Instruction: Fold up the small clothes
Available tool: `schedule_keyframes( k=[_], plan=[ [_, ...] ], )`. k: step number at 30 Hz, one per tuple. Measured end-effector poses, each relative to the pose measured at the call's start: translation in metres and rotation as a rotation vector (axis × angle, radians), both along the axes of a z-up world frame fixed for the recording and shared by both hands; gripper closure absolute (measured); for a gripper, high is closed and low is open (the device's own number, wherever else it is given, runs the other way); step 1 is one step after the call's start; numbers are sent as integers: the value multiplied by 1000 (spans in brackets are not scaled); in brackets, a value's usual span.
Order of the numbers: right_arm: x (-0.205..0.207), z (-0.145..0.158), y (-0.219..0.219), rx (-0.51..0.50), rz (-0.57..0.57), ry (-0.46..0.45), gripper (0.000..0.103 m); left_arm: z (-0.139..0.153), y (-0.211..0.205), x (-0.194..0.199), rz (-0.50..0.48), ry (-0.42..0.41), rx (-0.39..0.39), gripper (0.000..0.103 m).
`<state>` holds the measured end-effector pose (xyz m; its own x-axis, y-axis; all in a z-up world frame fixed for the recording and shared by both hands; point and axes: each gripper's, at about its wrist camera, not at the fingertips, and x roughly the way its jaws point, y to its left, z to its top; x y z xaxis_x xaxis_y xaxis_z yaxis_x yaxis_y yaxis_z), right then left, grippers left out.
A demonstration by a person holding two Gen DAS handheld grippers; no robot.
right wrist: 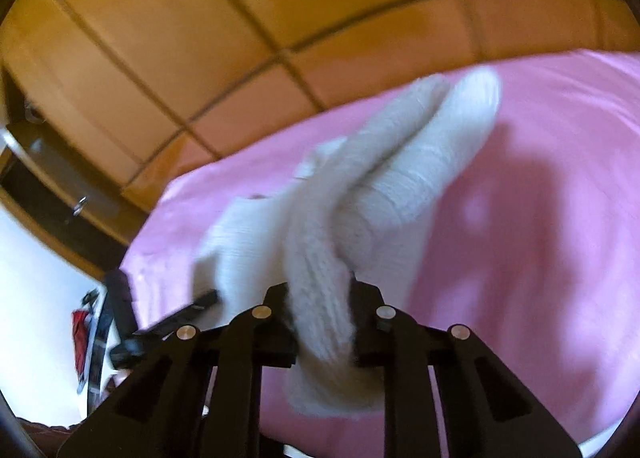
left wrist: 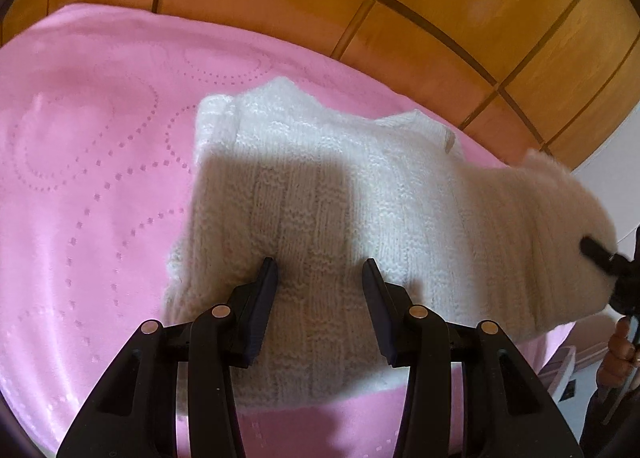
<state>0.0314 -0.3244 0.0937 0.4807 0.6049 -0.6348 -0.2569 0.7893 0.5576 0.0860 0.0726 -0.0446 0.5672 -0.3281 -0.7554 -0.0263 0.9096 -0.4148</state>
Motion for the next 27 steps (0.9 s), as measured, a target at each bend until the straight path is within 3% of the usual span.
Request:
schedule_keyframes(
  k=[8,15,19,21,23,25,27],
  plan=[
    [12,16,114,15,201,-44,88,8,15,-9,7,-19,-64,59],
    [15,-29,182,-36,299,27,88,21,69,-24,82,-38,-253,59],
    [4,-48,204,-115,352,6,88,25,89,-31,83,-52,-396,59],
    [-2,-51,209,-159,367,-25,86,26,91,-31,77,-54,-450,46],
    [-5,-51,207,-148,377,-41,73,24,90,-27,68,-41,-503,43],
    [-7,-48,203,-99,382,-47,58,23,82,-20,54,-23,-503,43],
    [-12,-43,193,-58,396,-58,51,22,74,-12,40,1,-503,39]
  ],
)
